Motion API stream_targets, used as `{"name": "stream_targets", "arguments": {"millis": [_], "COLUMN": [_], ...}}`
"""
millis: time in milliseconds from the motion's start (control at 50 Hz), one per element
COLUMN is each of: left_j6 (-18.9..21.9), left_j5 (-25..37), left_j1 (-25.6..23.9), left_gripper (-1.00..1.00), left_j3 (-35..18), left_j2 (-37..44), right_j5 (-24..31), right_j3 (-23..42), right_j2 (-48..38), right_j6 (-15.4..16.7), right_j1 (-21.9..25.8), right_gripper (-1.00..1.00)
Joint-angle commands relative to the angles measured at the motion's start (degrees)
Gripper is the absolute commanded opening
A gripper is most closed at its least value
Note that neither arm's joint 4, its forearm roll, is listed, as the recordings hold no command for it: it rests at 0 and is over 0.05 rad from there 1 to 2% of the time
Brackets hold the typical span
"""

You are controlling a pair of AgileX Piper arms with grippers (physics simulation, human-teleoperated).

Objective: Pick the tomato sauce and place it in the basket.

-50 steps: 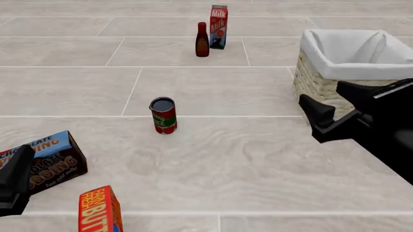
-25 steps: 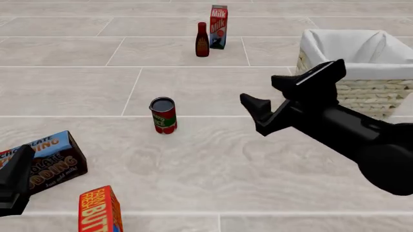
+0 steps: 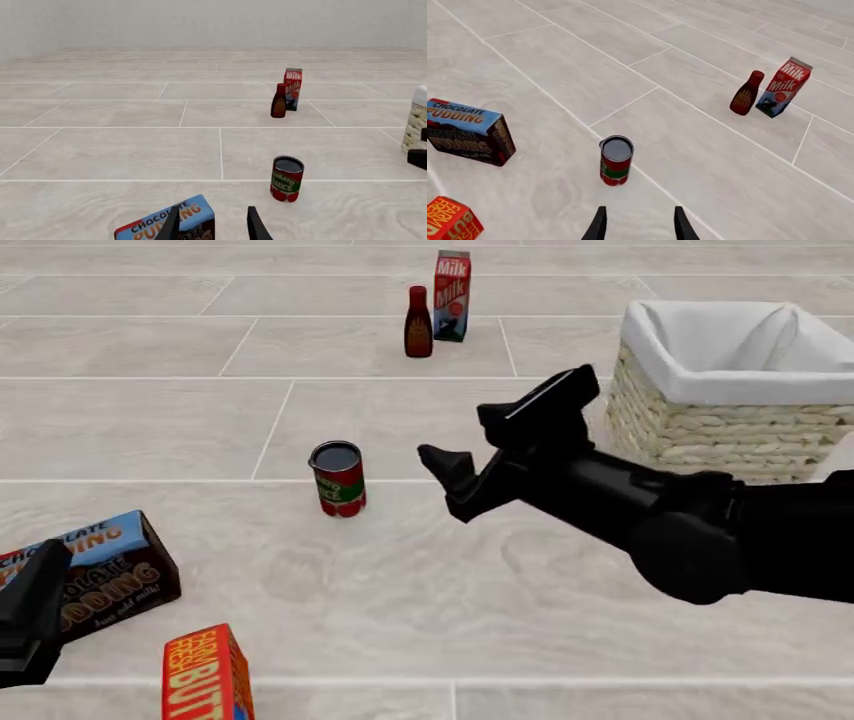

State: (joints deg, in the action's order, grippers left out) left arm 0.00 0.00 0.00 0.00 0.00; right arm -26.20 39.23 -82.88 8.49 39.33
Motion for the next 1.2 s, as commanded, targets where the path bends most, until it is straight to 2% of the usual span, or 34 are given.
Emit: {"name": "stream_targets", "arguments": {"millis": [20, 1200], "left_j6": [0.0, 0.0], "left_j5": [0.0, 0.0], "left_j1": [0.0, 0.0], "left_gripper": [1.00, 1.00], "left_j3": [0.0, 0.0], "left_j2": [0.0, 0.0], "right_j5": [-1.0, -6.6], "right_j3": [3.1, 19.1], "right_j2": [-4.9, -27.1], "right_j6": [0.1, -1.4], "right_j1": [1.0, 2.3], "right_gripper": [1.00, 1.00]}}
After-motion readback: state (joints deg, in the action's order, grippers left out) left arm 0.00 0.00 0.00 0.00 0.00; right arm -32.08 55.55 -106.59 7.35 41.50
